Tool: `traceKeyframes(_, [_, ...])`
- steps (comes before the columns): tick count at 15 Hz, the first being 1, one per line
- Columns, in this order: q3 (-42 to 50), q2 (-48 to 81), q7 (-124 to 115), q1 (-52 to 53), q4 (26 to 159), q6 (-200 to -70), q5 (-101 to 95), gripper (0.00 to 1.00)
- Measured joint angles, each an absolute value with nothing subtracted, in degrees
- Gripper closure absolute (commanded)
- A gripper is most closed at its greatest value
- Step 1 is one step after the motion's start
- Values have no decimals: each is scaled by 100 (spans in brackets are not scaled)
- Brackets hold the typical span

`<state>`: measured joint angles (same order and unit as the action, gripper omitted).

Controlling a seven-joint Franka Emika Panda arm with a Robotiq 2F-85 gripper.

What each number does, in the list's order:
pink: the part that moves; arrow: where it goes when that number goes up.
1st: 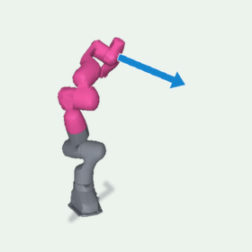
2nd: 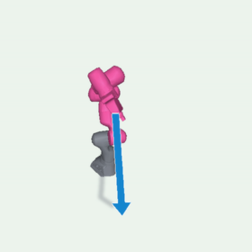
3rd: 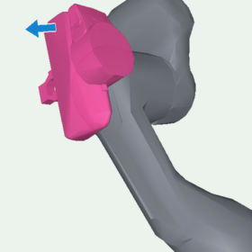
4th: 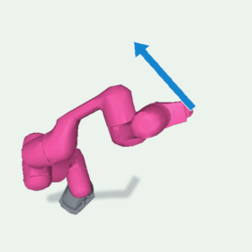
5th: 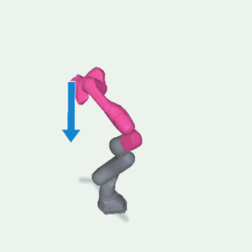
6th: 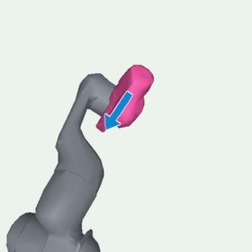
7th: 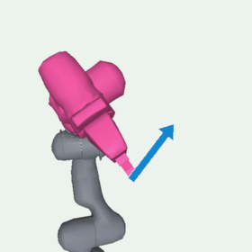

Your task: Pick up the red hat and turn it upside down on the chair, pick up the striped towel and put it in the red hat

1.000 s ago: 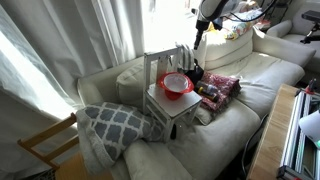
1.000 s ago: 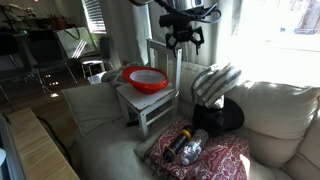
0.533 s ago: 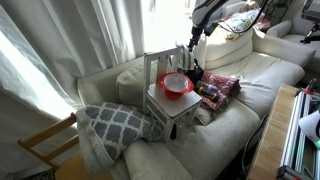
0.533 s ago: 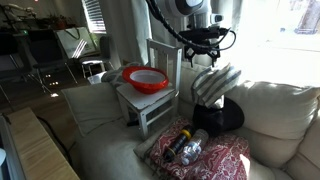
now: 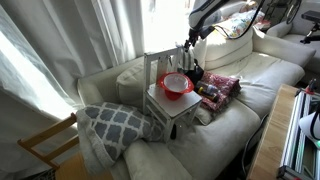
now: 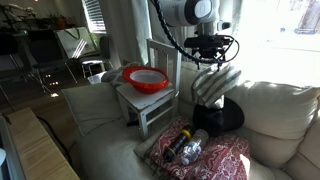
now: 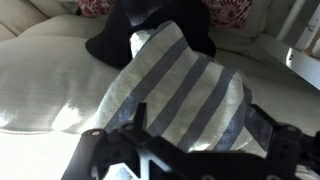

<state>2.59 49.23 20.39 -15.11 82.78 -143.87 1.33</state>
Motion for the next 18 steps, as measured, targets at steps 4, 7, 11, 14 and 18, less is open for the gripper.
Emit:
traceKeyframes(4, [219,5304,1749,-1607,7757,-13877,288,0])
traceKeyframes(7, [112,5785,1728,-1718,7210,-13794,419,0])
traceKeyframes(11, [47,6422,1636,-1759,6469,-13953,476,0])
traceKeyframes(14, [29,6808,1522,-1759,6002,-14286,486,1])
traceKeyframes(18, [31,7265,1337,-1760,5497,-14536,485,37])
